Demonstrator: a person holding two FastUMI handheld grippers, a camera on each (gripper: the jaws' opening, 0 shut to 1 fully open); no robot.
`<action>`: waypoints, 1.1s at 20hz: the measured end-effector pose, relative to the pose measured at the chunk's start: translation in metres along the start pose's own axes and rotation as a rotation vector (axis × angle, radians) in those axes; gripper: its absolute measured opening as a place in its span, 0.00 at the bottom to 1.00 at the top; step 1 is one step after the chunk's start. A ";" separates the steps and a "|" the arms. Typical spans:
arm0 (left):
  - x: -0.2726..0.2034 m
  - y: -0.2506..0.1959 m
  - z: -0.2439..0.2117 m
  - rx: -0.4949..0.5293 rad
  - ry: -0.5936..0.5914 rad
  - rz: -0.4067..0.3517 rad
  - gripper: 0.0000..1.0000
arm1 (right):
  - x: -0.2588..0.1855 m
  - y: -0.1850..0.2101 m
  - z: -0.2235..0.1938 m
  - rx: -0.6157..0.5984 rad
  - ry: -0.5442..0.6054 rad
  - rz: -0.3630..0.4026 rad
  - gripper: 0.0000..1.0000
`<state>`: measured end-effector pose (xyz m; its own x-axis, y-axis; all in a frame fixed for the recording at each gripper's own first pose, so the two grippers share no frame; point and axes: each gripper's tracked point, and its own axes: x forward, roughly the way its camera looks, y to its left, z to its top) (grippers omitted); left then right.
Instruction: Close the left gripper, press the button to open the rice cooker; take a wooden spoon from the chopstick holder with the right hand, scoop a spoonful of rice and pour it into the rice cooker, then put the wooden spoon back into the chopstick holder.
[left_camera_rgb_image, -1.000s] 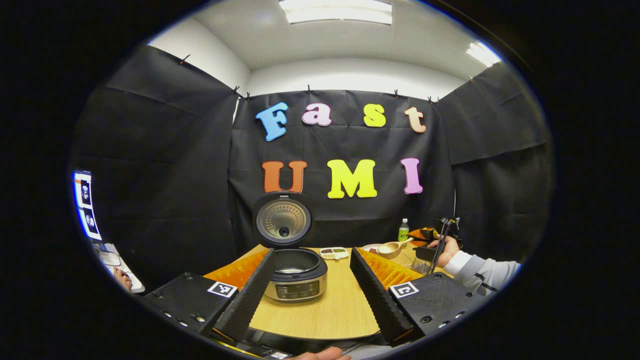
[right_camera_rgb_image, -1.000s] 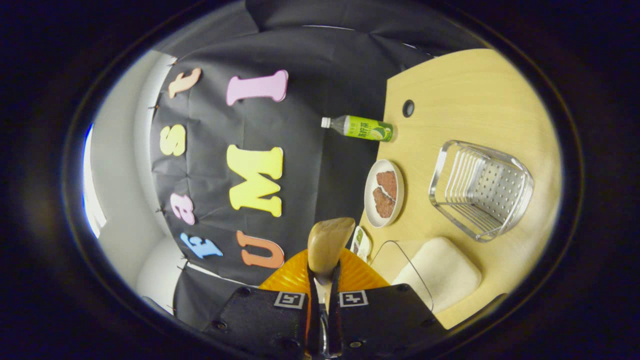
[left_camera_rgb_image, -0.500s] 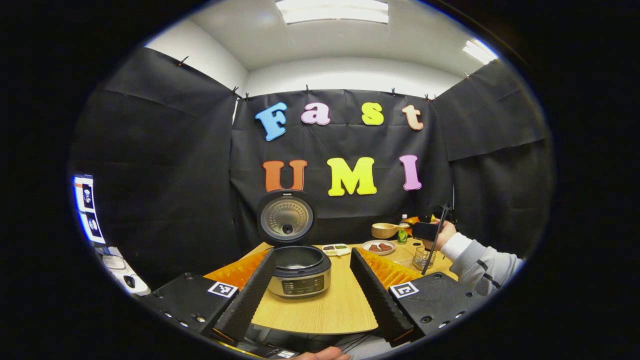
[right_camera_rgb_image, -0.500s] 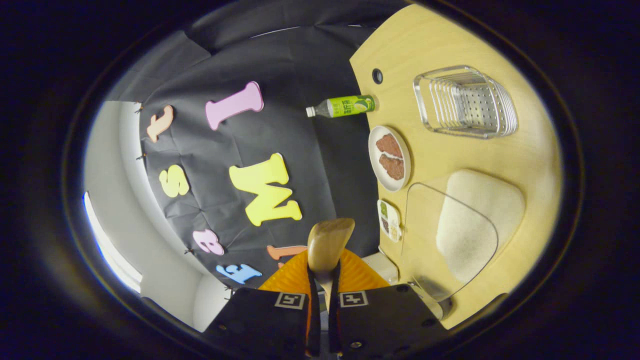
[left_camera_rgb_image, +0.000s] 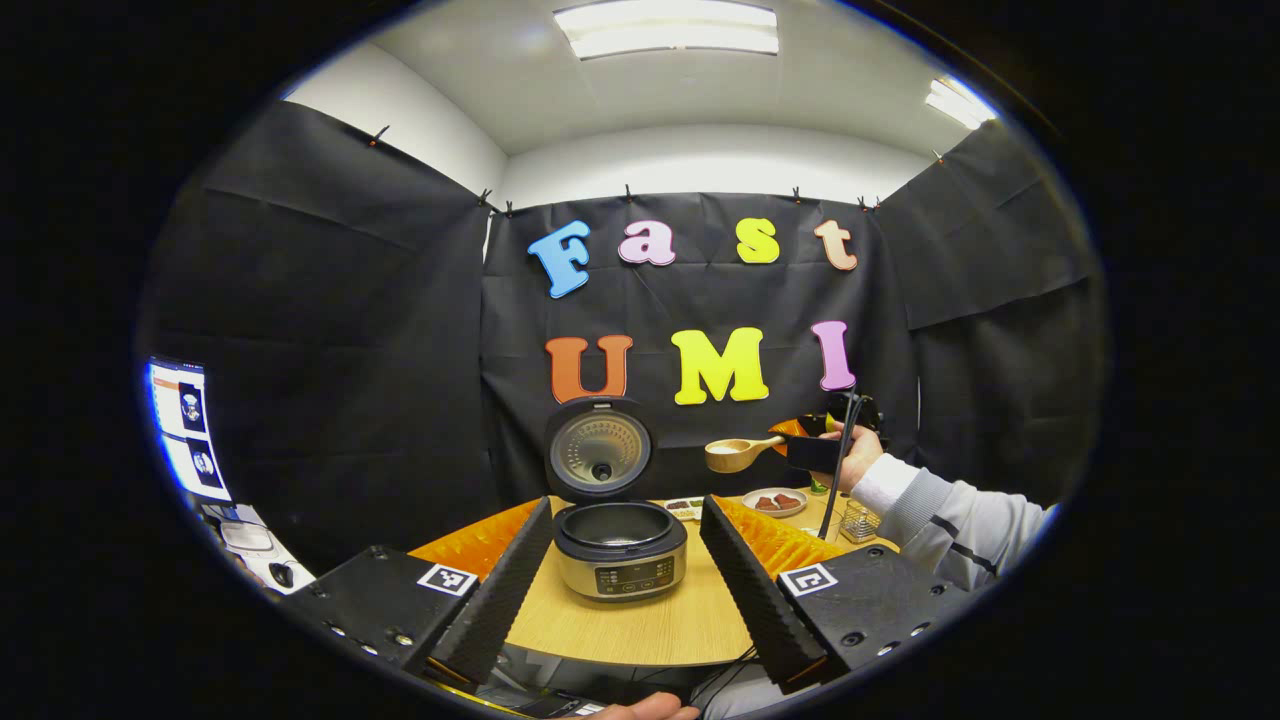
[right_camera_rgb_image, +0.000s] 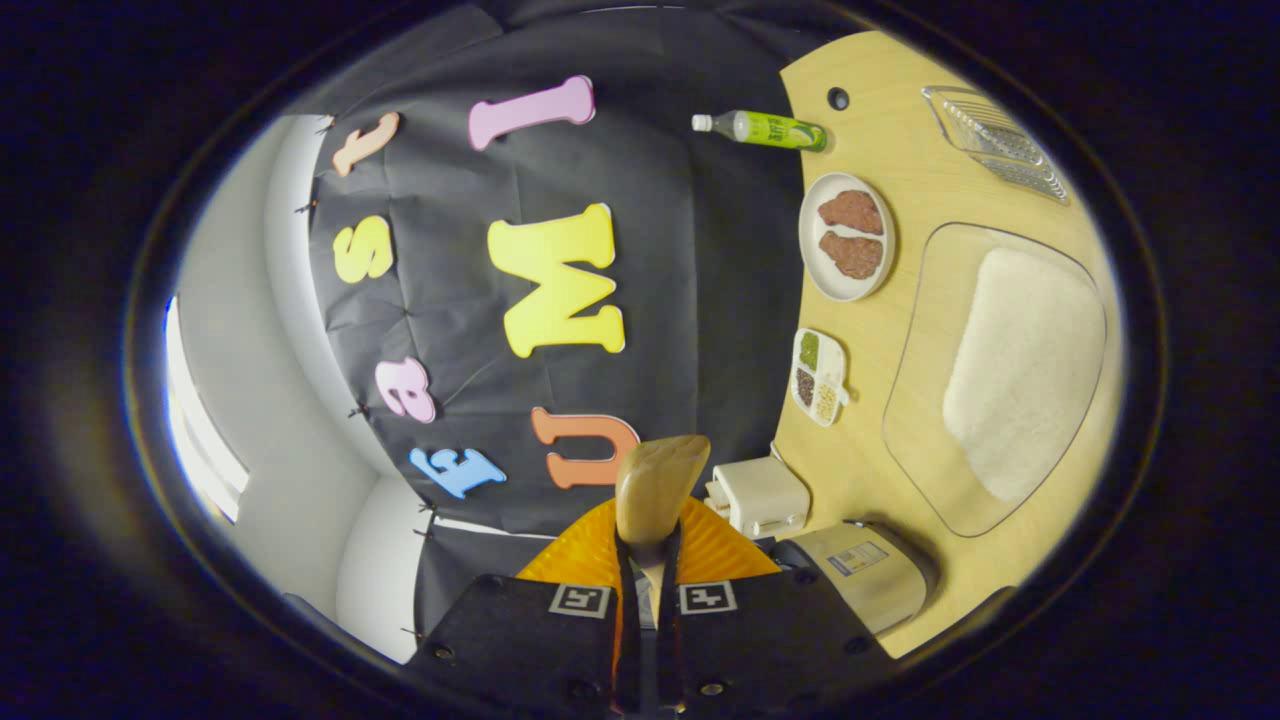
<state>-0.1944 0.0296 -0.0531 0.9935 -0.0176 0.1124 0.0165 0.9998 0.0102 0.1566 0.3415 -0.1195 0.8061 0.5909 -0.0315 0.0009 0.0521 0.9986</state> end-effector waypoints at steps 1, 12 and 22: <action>-0.004 0.004 -0.003 0.006 0.006 0.007 0.94 | 0.004 0.002 -0.010 -0.021 0.006 -0.008 0.11; -0.026 0.045 0.005 -0.024 -0.023 0.051 0.96 | 0.059 0.021 -0.088 -0.451 -0.019 -0.071 0.12; -0.025 0.051 -0.005 -0.029 -0.003 0.061 0.96 | 0.078 0.009 -0.136 -0.833 0.034 -0.097 0.12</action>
<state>-0.2175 0.0816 -0.0605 0.9924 0.0432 0.1153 -0.0405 0.9989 -0.0253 0.1395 0.4974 -0.1188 0.8065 0.5767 -0.1302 -0.3792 0.6735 0.6345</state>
